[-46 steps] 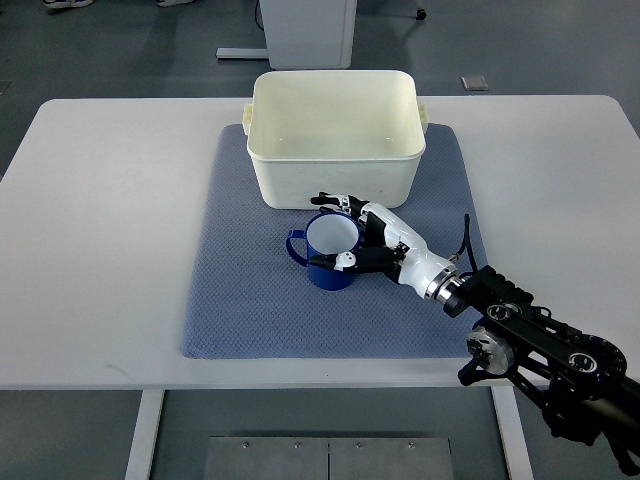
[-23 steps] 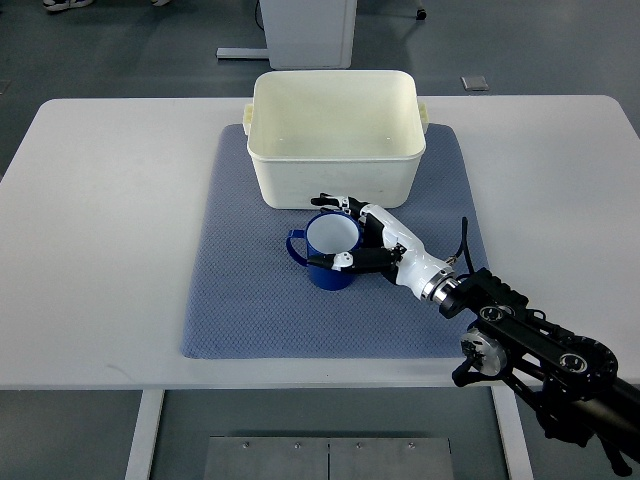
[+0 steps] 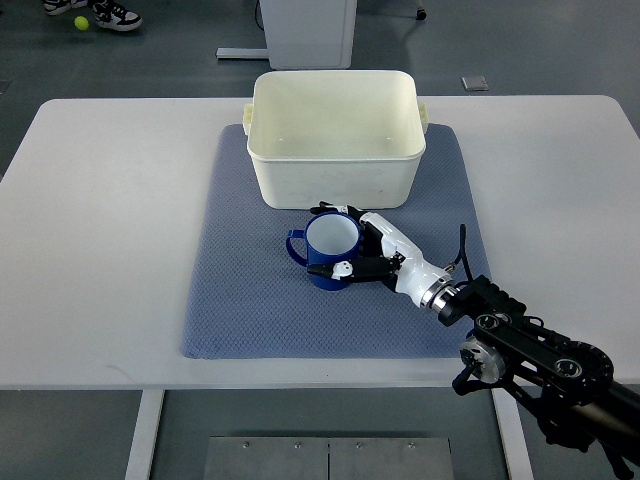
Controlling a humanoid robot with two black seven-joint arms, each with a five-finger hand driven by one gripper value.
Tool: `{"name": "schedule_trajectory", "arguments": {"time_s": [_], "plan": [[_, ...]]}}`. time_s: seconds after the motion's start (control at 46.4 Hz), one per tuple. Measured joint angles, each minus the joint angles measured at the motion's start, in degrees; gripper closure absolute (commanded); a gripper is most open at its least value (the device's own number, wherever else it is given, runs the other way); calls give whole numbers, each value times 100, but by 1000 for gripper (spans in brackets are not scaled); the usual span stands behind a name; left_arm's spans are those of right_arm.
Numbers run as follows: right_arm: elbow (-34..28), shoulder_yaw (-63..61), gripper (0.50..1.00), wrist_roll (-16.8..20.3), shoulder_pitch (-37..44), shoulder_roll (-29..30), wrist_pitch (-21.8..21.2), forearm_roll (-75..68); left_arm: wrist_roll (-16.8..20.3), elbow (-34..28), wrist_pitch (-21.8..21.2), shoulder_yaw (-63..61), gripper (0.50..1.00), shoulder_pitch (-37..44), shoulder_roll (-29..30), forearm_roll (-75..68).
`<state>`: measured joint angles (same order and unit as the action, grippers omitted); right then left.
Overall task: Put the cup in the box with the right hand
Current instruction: 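Close the right hand fingers around the blue mug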
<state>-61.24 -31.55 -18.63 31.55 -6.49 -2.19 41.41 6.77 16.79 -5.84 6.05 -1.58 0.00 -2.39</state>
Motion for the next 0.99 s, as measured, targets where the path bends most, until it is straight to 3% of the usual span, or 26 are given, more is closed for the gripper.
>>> {"name": "schedule_trajectory", "arguments": {"time_s": [0.129, 0.259, 0.324, 0.388, 0.453, 0.496, 0.518, 0.992], "plan": [[40, 18, 519, -9, -1, 25, 32, -1, 0, 0, 0, -2, 500, 0, 0, 0], [71, 26, 559, -10, -7, 25, 35, -2, 0, 0, -2, -2, 500, 0, 0, 0], [77, 26, 607, -16, -8, 25, 35, -1, 0, 0, -2, -2, 500, 0, 0, 0], [77, 44, 697, -18, -8, 25, 35, -1, 0, 0, -1, -1, 500, 0, 0, 0], [78, 99, 820, -18, -8, 25, 35, -1, 0, 0, -1, -3, 500, 0, 0, 1], [78, 121, 958, -24, -8, 25, 35, -5, 0, 0, 0, -4, 500, 0, 0, 1], [78, 130, 1000, -25, -7, 25, 35, -7, 0, 0, -1, -3, 500, 0, 0, 1], [-29, 124, 1000, -191, 68, -39, 220, -52, 1, 1, 2, 2, 500, -2, 0, 1]]}}
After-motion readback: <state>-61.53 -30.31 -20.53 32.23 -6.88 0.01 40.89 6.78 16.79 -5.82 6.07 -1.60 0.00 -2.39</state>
